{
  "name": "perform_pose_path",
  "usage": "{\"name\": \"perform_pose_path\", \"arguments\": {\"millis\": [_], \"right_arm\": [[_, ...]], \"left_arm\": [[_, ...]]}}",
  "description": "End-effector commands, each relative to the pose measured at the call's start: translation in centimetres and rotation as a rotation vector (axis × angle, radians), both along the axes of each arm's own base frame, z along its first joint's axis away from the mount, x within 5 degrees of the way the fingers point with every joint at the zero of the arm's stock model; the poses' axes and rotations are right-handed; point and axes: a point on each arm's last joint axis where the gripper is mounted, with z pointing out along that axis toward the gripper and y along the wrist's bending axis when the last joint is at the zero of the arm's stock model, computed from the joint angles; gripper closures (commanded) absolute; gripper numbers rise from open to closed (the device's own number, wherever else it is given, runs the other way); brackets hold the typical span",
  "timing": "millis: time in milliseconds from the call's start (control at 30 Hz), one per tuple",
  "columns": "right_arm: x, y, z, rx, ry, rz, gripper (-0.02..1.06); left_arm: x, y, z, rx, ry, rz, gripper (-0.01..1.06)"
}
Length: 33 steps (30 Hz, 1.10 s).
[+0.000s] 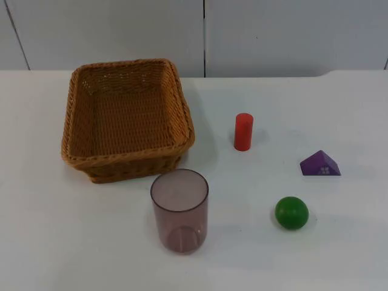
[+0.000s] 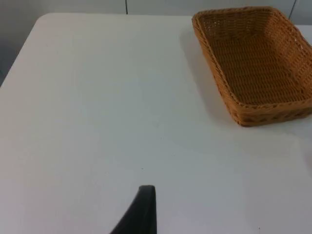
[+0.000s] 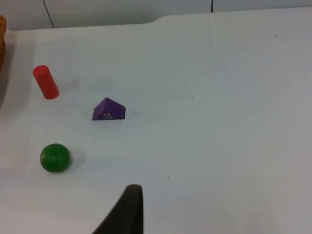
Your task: Pick up the basket with the left hand and place the triangular block into the basket with the right hand.
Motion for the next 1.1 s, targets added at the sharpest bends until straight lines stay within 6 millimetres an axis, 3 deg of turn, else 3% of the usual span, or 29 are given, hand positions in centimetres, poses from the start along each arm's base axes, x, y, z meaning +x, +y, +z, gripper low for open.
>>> {"name": "perform_pose_path", "arguments": {"millis": [0,267,400,533,867,1067], "right_arm": [[0.0,0.0,0.1,-0.014,-0.014,0.005,-0.01],[2.2,0.0,1.9,-0.034,0.057,0.020,-0.01],[4.1,-0.1,3.1,-0.049,0.085,0.027,-0.01],[7.3,-0.2,3.9,-0.065,0.111,0.037,-0.01],[12.7,-0.3,2.8,-0.072,0.222,0.048,-0.01],[14.0,-0.4,1.8,-0.068,0.294,0.051,-0.01]], "left_arm": [[0.2,-0.1,0.1,-0.023,0.001,-0.013,0.10],[2.8,-0.2,1.3,-0.062,0.084,-0.008,0.10],[4.8,-0.1,1.5,-0.070,0.117,-0.003,0.11],[7.4,0.0,1.4,-0.087,0.161,0.003,0.11],[11.5,0.1,-0.1,-0.125,0.315,0.012,0.11],[13.2,0.1,-1.2,-0.133,0.386,0.020,0.11]]}}
